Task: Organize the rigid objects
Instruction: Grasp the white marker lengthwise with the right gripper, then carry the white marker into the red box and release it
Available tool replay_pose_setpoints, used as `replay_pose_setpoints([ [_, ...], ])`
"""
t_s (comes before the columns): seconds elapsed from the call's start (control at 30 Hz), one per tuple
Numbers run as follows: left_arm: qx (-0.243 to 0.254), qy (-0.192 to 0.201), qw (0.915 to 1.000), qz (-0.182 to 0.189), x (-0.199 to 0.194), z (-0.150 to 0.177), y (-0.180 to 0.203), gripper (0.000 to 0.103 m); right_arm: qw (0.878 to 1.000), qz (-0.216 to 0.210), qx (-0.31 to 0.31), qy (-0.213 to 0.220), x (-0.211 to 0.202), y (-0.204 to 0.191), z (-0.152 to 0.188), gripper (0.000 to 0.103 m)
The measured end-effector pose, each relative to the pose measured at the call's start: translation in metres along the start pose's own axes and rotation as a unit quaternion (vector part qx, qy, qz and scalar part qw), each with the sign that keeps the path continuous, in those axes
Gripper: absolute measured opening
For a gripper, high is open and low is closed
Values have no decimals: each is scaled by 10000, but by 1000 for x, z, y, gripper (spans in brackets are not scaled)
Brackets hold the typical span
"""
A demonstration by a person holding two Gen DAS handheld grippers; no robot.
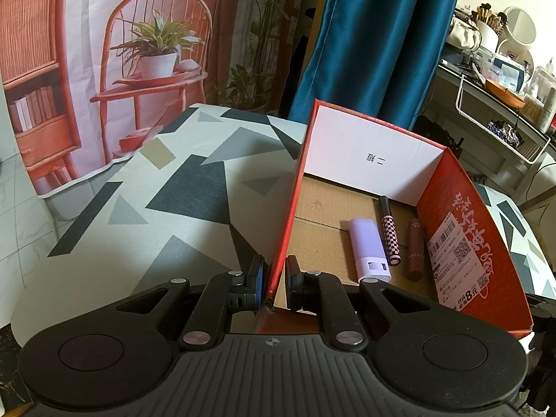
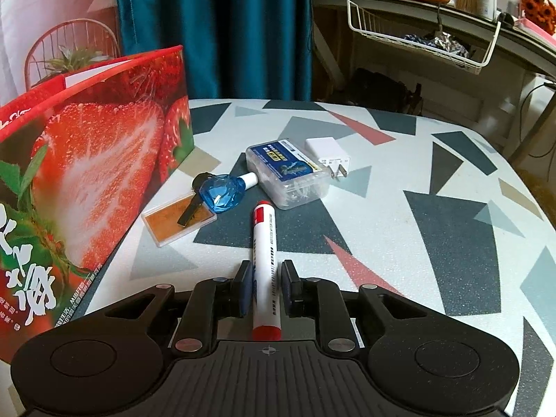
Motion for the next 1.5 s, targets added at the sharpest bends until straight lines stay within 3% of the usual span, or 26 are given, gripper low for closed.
replay_pose_setpoints([
  [0.2, 2, 0, 10000, -3, 0, 0, 0, 13, 9999, -108, 12, -28, -2, 1, -3, 14],
  [0.47, -10, -4, 10000, 6, 1, 0, 0, 13, 9988, -327, 247, 281, -20, 8, -26, 14],
  [0.7, -32, -24, 10000, 13, 2, 1, 0, 13, 9952, -664, 109, 709, -39, -2, -74, 14],
  [1.0, -58, -39, 10000, 29, 3, 1, -1, 13, 9809, -1338, -638, 1258, -61, -63, -145, 14],
  [1.17, -59, -38, 10000, 31, 3, 1, -1, 13, 9733, -1652, -1152, 1105, -59, -109, -153, 14],
  [1.33, -52, -45, 10000, 34, 3, 0, -1, 13, 9722, -1840, -1364, 485, -49, -141, -143, 14],
  [1.5, -58, -45, 10000, 35, 4, 0, -2, 13, 9720, -1740, -1573, 154, -43, -152, -128, 14],
])
Point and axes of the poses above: each gripper's, at about its wrist camera, not at the fingertips, and x roughly the way its jaws point, y to its right, z to its underside, the point moved 5 cm from there along x, roughly the way its jaws point, and after that the axes turned 9 degrees about z, right-handed, at the moved point
